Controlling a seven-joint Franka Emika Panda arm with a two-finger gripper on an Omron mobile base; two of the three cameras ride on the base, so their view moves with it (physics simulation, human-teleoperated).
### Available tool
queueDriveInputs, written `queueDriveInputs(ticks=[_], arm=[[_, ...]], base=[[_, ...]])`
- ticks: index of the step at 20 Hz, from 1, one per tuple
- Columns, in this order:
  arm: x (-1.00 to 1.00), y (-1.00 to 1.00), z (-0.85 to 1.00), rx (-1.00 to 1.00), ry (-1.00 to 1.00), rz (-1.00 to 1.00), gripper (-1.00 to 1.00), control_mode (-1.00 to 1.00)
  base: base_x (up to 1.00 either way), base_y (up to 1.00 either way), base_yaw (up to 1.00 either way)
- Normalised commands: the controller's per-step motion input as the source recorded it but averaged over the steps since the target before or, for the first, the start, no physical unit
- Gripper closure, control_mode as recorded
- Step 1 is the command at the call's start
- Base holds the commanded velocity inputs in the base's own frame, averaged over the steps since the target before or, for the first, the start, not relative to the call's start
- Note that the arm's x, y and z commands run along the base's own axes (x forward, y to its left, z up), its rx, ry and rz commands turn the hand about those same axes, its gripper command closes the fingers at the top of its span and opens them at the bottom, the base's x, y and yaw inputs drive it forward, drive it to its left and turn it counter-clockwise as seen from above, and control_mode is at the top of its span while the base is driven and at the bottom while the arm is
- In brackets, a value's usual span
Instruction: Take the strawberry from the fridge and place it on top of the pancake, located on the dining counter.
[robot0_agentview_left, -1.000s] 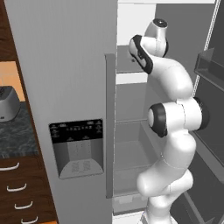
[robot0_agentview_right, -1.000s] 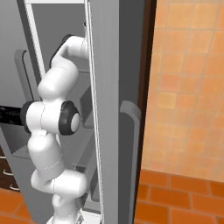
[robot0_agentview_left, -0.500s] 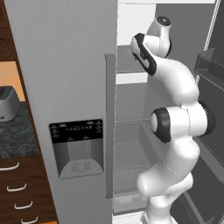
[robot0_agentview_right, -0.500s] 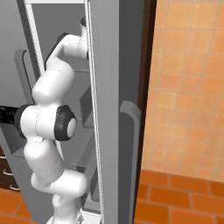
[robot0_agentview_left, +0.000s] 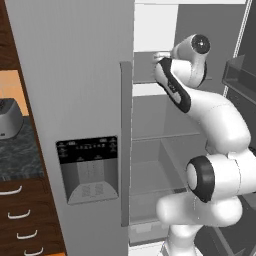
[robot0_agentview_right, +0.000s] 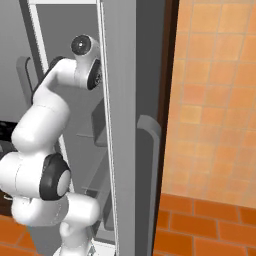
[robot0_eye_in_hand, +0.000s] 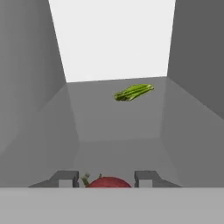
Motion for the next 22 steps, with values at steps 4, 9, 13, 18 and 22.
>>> queueDriveInputs(ticks=[4, 9, 13, 18, 22], arm=[[-0.95, 0.12, 0.19, -0.03, -0.03, -0.21, 1.0, -1.0], [-1.0, 0.0, -0.02, 0.0, 0.05, -0.25, 1.0, -1.0], [-1.0, 0.01, -0.38, 0.0, 0.16, -0.02, 1.0, -1.0], [-1.0, 0.0, -0.63, 0.01, 0.16, 0.04, 1.0, -1.0], [-0.86, 0.0, -0.46, 0.08, 0.4, 0.04, 1.0, -1.0]], base=[[0.0, 0.0, 0.0], [0.0, 0.0, 0.0], [0.0, 0.0, 0.0], [0.0, 0.0, 0.0], [0.0, 0.0, 0.0]])
